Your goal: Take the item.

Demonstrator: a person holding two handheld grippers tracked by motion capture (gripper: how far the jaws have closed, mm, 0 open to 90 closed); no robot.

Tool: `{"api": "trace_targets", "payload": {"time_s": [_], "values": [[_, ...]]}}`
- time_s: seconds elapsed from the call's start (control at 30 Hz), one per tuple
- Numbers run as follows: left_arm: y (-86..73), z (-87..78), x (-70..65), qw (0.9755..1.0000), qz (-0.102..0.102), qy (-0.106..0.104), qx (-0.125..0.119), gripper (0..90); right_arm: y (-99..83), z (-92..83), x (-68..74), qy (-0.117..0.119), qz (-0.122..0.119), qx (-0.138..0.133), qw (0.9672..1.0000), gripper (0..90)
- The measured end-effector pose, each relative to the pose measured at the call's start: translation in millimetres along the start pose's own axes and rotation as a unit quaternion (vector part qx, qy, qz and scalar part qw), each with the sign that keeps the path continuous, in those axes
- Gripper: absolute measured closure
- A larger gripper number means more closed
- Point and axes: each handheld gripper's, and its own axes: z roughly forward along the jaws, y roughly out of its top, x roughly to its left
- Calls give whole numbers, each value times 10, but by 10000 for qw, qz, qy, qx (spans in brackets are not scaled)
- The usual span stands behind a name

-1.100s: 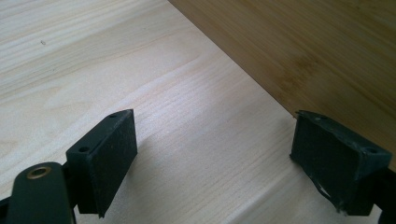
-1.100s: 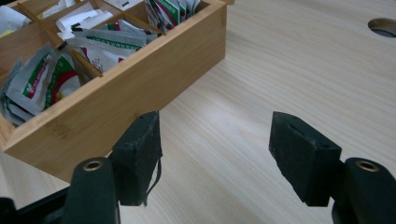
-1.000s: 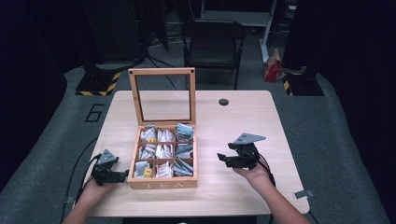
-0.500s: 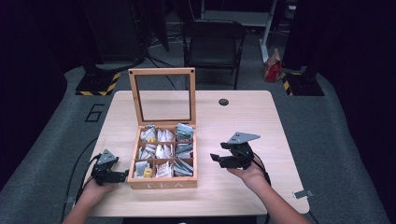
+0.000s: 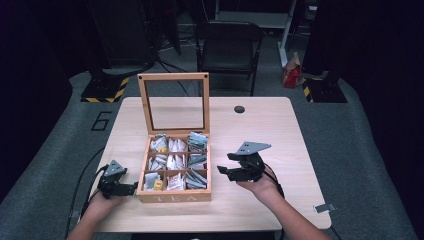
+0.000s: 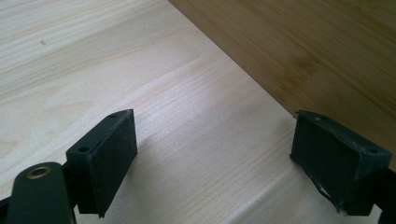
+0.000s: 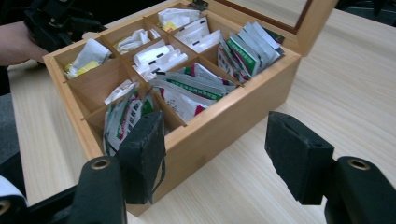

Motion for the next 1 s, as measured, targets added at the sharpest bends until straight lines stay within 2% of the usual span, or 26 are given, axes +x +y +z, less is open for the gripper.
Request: {"api": "trace_targets", "payload": {"time_s": [0.4,0.67,1.0], "values": [[0,0,0,10000,1,0,-1,138,49,122,122,221,-216,26,9995,466],[0,0,0,10000,1,1,3,138,61,216,194,366,-280,39,9989,542],[0,0,0,10000,1,0,1,138,89,334,256,495,-357,60,9981,589]]}}
